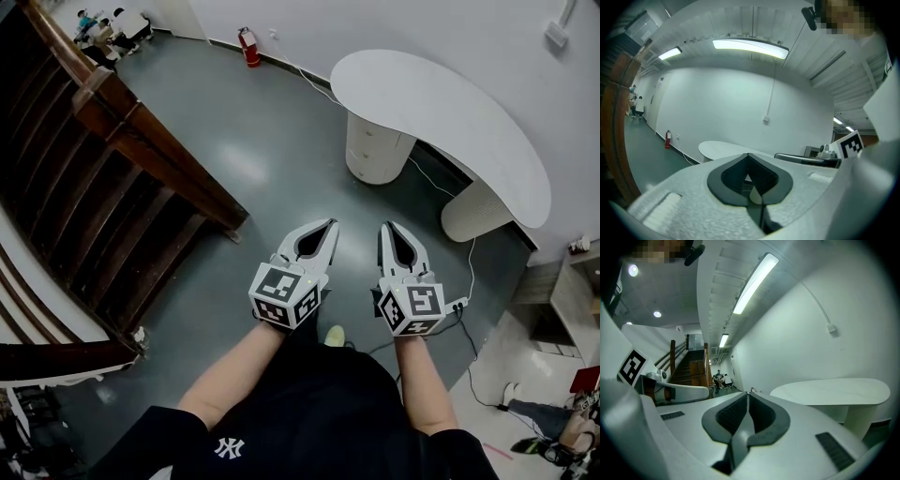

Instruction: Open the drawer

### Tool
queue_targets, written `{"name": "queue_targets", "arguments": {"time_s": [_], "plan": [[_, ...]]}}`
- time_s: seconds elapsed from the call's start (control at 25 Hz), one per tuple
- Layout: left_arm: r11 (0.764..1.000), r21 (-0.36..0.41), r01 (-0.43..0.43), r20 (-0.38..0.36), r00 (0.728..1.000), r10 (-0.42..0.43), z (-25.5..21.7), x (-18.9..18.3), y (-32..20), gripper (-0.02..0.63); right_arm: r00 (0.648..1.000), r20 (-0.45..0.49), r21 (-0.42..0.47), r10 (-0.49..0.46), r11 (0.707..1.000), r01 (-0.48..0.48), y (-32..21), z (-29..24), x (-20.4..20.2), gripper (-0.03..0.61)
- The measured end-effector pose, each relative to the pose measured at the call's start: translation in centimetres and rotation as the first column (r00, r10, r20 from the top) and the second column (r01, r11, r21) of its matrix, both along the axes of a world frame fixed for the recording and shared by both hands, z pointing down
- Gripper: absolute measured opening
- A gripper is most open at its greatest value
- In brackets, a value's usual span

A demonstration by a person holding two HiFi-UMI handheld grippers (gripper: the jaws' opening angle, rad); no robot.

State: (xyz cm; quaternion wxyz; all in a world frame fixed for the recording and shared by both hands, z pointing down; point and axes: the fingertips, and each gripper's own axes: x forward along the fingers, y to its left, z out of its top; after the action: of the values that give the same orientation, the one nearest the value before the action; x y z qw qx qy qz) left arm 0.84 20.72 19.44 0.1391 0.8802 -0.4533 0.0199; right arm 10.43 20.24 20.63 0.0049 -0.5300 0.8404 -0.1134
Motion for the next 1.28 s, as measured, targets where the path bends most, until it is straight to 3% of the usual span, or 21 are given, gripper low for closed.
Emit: {"name": "queue_targets", "arguments": {"time_s": [0.28, 0.64, 0.96, 1.28], "plan": [[0.999, 0.002, -0.052, 0.026, 0.998, 0.052, 1.3, -1.8, -8.5, 0.006, 0.999, -0.023, -0.037, 0.047, 0.998, -0.048, -8.2, 1.9, -1.9, 0.018], [0.982, 0.001, -0.190, 0.043, 0.981, 0.190, 4.4, -4.2, -21.4, 0.006, 0.982, -0.064, -0.064, 0.180, 0.981, -0.184, -21.6, 6.0, -4.3, 0.038], [0.964, -0.016, -0.267, 0.024, 0.963, 0.267, 9.5, -3.1, -30.2, 0.006, 0.959, -0.104, -0.126, 0.264, 0.953, -0.276, -31.2, 13.1, -4.0, 0.064], [0.961, -0.049, -0.272, 0.022, 0.962, 0.273, 17.7, -0.6, -38.7, 0.006, 0.942, -0.143, -0.183, 0.302, 0.928, -0.325, -39.7, 24.0, -1.8, 0.069]]}}
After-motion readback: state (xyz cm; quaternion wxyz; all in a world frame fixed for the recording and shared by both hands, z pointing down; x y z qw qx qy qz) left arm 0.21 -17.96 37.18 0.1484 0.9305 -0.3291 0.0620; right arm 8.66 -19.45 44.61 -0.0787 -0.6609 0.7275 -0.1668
